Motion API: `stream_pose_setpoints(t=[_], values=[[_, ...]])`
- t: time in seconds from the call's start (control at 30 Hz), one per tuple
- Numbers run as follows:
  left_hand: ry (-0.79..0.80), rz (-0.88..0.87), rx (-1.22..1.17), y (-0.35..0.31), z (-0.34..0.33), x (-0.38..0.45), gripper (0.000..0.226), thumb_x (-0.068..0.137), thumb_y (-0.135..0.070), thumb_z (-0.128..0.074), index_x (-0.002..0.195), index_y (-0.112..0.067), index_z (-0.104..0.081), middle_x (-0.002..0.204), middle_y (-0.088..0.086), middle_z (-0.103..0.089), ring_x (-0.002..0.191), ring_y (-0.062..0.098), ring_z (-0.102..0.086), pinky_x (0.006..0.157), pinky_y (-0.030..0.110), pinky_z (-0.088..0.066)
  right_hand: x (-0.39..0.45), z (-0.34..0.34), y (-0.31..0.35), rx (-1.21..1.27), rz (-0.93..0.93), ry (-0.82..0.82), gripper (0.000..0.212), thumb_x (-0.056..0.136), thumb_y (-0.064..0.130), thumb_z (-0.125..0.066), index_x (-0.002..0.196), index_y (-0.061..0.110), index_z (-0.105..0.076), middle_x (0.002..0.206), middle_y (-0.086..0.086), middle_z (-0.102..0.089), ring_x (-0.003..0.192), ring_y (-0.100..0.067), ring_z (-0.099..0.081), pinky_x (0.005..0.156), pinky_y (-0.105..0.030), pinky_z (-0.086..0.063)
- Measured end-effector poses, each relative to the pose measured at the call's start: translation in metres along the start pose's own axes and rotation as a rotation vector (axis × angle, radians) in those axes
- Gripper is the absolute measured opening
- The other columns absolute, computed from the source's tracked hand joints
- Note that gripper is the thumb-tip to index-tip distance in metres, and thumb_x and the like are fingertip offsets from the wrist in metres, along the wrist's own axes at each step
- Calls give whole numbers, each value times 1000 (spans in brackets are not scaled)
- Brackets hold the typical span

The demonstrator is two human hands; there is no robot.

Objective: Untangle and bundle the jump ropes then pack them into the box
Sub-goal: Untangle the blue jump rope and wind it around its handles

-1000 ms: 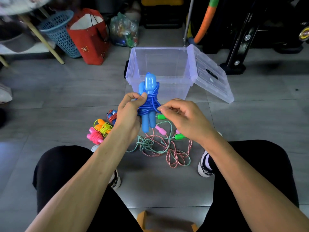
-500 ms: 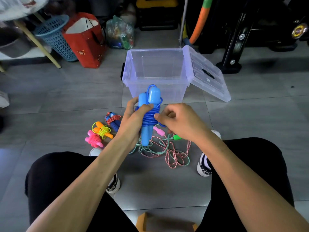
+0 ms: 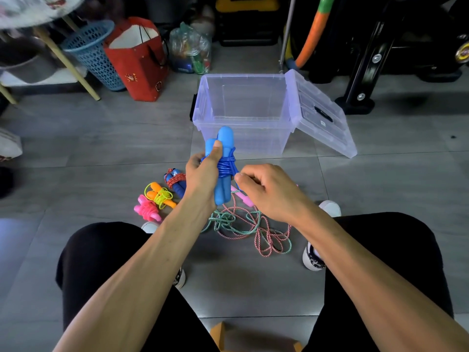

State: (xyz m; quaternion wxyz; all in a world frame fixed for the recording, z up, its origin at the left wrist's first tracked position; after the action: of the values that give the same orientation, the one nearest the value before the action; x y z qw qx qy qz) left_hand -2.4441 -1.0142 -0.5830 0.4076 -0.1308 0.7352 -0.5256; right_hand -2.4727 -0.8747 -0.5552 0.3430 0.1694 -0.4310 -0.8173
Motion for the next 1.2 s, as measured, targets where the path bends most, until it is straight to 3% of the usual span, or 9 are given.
stream_pose_setpoints(t=[0.1,0.27,0.37,0.43,0.53,0.7,0.97,1.07,1.2], values=[[-14,17,-20,-3,0,4,42,89,-43,-67,102,-5,-55,83,10,-68,67,24,-65,71,41,-57,-1,1,1,13,27,41,40,97,20,-49,61,4,-41,48,3,-39,48,-10,-31,48,-25,-25],[-35,10,-6,-7,-1,-1,44,91,-42,-65,108,-4,-53,73,4,-68,58,19,-65,59,32,-56,-3,-2,1,36,16,118,40,97,27,-47,68,0,-47,64,-19,-54,54,-23,-39,56,-39,-40],[-16,8,45,-6,-1,-7,50,90,-47,-64,116,-6,-51,88,8,-68,70,22,-66,73,42,-58,-3,-1,-5,105,-132,142,35,98,28,-51,74,1,-55,65,-10,-62,53,-12,-49,56,-34,-43],[10,2,28,-9,1,-10,47,91,-45,-62,119,-9,-50,90,5,-68,66,17,-64,67,35,-57,1,4,-13,167,-264,147,29,96,27,-54,82,4,-62,65,1,-68,56,-9,-59,60,-33,-49],[128,22,-48,-13,6,-11,46,93,-35,-63,124,-6,-48,91,5,-68,65,14,-64,57,27,-54,7,15,-19,204,-357,81,22,95,32,-57,88,14,-67,71,10,-71,61,-6,-65,63,-28,-52],[398,-14,-87,-8,14,-16,68,69,2,-63,134,-1,-45,113,18,-64,97,27,-65,90,41,-55,6,24,-17,395,-337,-31,19,94,40,-59,100,26,-69,87,16,-73,74,4,-66,57,-9,-47],[603,-240,198,-4,20,-33,67,84,-1,-67,141,-26,-41,131,6,-58,112,19,-62,92,41,-53,10,16,-21,470,-304,-127,21,90,23,-68,111,22,-66,98,1,-74,92,-12,-71,85,-31,-55],[522,-228,316,0,21,-35,79,83,3,-71,145,-31,-36,123,8,-64,95,19,-68,85,46,-57,14,12,-23,549,-329,-209,10,91,21,-67,100,22,-65,97,-1,-74,91,-14,-70,84,-28,-55],[412,-251,387,-1,28,-28,42,81,-7,-73,115,-30,-62,95,10,-75,82,30,-69,82,63,-53,17,7,-20,547,-342,-207,10,91,28,-67,98,24,-61,97,4,-72,86,-9,-69,70,-18,-54]])
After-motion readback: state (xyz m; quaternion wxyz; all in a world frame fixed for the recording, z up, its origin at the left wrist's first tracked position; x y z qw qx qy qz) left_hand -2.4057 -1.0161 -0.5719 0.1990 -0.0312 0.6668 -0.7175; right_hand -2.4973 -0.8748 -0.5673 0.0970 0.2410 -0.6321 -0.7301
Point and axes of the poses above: each hand's wrist, its own x-axis towards the middle knuckle, its own z-axis out of the back of the hand, y = z × x, the point moved 1 cm from there along x, towards the middle knuckle
